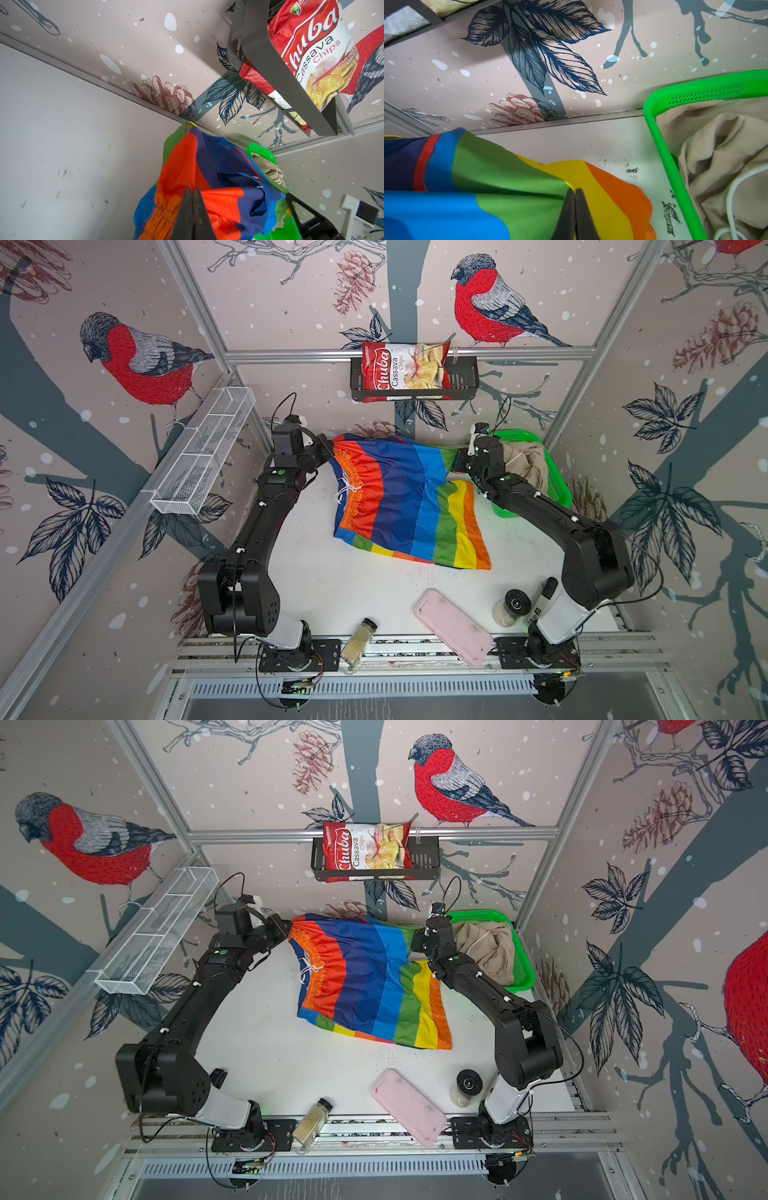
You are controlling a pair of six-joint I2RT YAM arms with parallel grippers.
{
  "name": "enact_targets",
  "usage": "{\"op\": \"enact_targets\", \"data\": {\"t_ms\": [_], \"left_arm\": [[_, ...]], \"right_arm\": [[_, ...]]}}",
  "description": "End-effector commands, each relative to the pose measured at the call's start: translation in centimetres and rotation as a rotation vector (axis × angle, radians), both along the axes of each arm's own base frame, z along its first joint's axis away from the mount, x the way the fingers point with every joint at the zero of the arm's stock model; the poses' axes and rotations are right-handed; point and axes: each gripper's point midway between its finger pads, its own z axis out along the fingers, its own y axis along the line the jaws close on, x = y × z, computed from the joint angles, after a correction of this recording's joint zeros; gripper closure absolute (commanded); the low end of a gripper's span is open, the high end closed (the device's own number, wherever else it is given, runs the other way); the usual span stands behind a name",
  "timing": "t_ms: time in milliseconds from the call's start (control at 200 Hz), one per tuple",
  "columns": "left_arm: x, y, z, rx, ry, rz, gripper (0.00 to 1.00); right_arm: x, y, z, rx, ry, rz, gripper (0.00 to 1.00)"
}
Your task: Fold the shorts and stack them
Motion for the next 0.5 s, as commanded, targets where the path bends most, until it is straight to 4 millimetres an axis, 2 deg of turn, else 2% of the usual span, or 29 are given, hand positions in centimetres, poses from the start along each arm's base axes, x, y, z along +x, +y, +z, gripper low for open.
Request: {"op": "enact_targets", "data": {"t_ms": [0, 110, 190, 335, 425, 495], "left_arm": [[1.0, 0.1, 3.3, -0.001, -0.118, -0.008, 1.00], [1.7, -0.9, 6.2, -0.010, -0.154, -0.063, 1.00], [2.2, -1.5, 9.9, -0.010, -0.209, -0.099, 1.00], [2.2, -3.2, 18.0, -0.013, -0.331, -0.185, 1.00], [0.5, -4.8, 22.9, -0.020, -0.424, -0.263, 1.00], [-1.2, -6.0, 25.3, -0.024, -0.474, -0.322, 1.00]], "right_arm": [[0.2, -0.9, 0.5, -0.019, -0.011, -0.050, 0.92], [0.0, -1.1, 1.9, -0.003, -0.043, -0.053, 0.92], [0.0, -1.2, 3.9, 0.004, -0.081, -0.057, 0.92], [-0.7, -2.0, 10.2, 0.035, -0.210, -0.081, 0.92], [-2.2, -2.8, 14.6, 0.065, -0.318, -0.099, 0.93], [-4.0, -3.5, 17.3, 0.087, -0.394, -0.108, 0.93]]}}
